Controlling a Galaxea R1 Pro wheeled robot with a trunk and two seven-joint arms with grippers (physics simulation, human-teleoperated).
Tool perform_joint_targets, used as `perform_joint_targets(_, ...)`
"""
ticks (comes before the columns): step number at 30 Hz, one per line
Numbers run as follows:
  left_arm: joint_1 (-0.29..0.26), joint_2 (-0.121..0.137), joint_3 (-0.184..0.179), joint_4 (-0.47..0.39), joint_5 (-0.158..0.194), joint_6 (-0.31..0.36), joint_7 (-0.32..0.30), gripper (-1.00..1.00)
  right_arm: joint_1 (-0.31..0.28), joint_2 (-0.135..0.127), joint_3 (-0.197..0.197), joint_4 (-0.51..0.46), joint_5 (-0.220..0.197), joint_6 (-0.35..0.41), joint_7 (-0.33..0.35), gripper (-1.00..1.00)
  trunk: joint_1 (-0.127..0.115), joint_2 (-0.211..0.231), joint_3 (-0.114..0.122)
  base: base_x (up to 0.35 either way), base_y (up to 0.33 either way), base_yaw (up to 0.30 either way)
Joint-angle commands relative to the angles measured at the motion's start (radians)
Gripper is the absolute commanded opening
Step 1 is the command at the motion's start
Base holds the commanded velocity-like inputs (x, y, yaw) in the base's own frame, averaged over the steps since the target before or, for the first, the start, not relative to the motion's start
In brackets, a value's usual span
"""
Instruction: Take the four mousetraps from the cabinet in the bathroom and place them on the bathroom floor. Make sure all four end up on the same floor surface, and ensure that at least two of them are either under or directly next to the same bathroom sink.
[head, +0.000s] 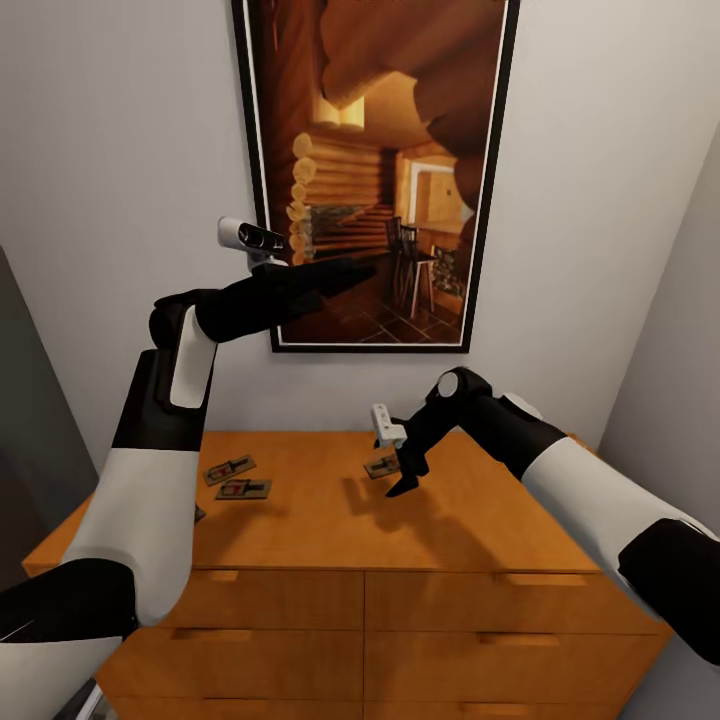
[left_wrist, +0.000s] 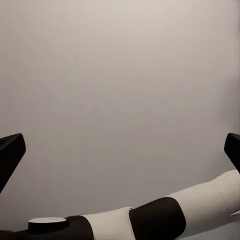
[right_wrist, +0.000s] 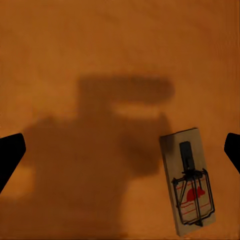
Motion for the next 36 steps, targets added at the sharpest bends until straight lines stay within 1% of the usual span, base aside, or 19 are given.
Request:
perform_joint_targets(1, -0.001, 0.000, 0.000, 0.000, 0.003, 0.008, -0.001, 1.00, -0.001, -0.003, 0.000, -0.002, 0.000, 0.010, 0.004, 1.00, 0.000, -0.001, -0.001, 0.000, 0.000, 0.000)
perform_joint_targets(4, -0.001, 0.000, -0.001, 0.000, 0.003, 0.008, 0.000, 1.00, 0.000, -0.011, -0.004, -0.002, 0.001, 0.010, 0.008, 1.00, -0.012, 0.020, 0.008, 0.000, 0.000, 0.000)
perform_joint_targets(10, -0.001, 0.000, -0.001, 0.001, 0.003, 0.008, -0.001, 1.00, 0.002, -0.019, -0.009, -0.006, 0.001, 0.011, 0.010, 1.00, -0.012, 0.020, 0.008, 0.000, 0.000, 0.000)
perform_joint_targets(16, -0.001, -0.001, -0.001, 0.001, 0.003, 0.008, -0.001, 1.00, 0.002, -0.020, -0.020, -0.011, 0.002, 0.011, 0.011, 1.00, -0.012, 0.020, 0.008, 0.000, 0.000, 0.000)
perform_joint_targets(22, -0.001, 0.000, -0.002, -0.001, 0.002, 0.008, 0.000, 1.00, 0.002, -0.021, -0.028, -0.006, 0.002, 0.011, 0.011, 1.00, -0.035, 0.062, 0.027, 0.000, 0.000, 0.000)
perform_joint_targets(32, 0.000, 0.000, -0.002, 0.001, 0.003, 0.008, 0.000, 1.00, 0.002, -0.033, -0.034, -0.002, 0.004, 0.003, 0.013, 1.00, -0.035, 0.062, 0.027, 0.000, 0.000, 0.000)
perform_joint_targets(34, 0.001, 0.000, -0.003, 0.000, 0.002, 0.008, 0.000, 1.00, 0.002, -0.038, -0.034, -0.002, 0.004, -0.008, 0.016, 1.00, -0.035, 0.062, 0.027, 0.000, 0.000, 0.000)
perform_joint_targets(36, 0.002, 0.000, -0.004, -0.001, 0.002, 0.008, -0.001, 1.00, 0.002, -0.051, -0.035, 0.000, 0.002, -0.042, 0.028, 1.00, -0.035, 0.062, 0.027, 0.000, 0.000, 0.000)
